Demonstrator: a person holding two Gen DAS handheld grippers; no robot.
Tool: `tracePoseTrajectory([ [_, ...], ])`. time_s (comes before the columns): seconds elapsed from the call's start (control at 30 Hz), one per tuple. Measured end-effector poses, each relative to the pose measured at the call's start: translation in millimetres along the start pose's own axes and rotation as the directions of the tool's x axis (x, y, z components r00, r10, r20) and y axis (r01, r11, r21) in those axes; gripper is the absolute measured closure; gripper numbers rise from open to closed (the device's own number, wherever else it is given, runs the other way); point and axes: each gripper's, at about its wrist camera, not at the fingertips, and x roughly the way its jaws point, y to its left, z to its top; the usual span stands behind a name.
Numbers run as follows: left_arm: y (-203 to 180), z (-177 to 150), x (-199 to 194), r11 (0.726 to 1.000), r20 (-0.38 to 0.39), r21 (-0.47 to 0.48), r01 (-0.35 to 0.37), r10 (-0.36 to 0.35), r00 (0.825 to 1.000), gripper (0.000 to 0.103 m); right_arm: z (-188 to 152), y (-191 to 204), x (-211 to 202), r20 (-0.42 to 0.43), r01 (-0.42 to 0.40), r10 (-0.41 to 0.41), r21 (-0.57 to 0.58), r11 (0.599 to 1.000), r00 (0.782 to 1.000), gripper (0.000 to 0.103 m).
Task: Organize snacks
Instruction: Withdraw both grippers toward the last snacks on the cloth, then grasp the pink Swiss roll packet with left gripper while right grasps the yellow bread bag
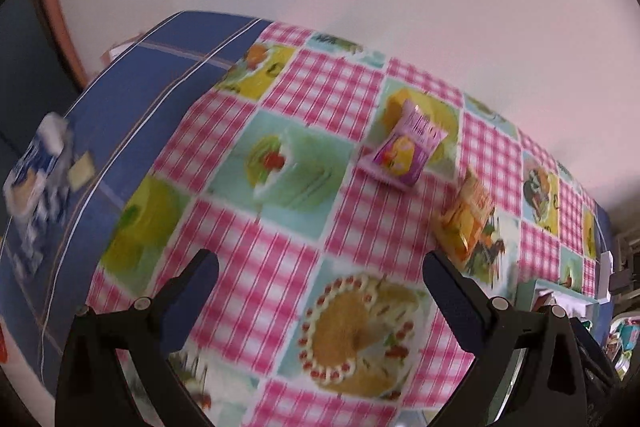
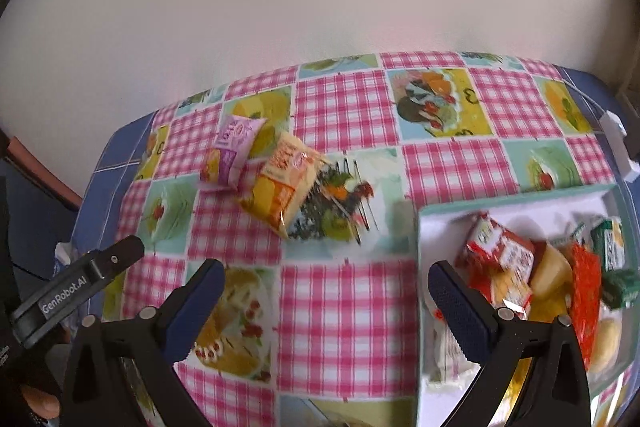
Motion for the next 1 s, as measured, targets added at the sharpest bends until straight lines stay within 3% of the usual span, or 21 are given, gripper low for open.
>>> tracePoseTrajectory([
  [0.3,-25,41,37,0.993,-0.007,0.112,0.041,-0.041,0.999,0.001,35,10,54,-0.065,-0.002,0.005,0.046,0.999,0.998,0.001],
  [0.47,-36,59,68,0.99,-0.071,0.078,0.12,-0.115,0.991,0.001,47,10,89,-0.097,0.01,-0.002,0.079,0.997,0.995,0.003],
  [0.87,-76,80,128,0.981,-0.112,0.151,0.124,-0.108,0.988,0.002,62,19,140,-0.11,0.017,-0.014,0.032,0.999,0.994,0.004],
  [0.97,-84,81,133,0.979,-0.107,0.167,0.119,-0.102,0.989,0.008,63,22,147,-0.107,0.019,-0.017,0.021,1.0,0.994,0.004],
  [1.0,-87,82,135,0.978,-0.109,0.171,0.118,-0.1,0.989,0.015,64,23,148,-0.104,0.023,-0.021,0.016,1.0,0.994,0.005],
])
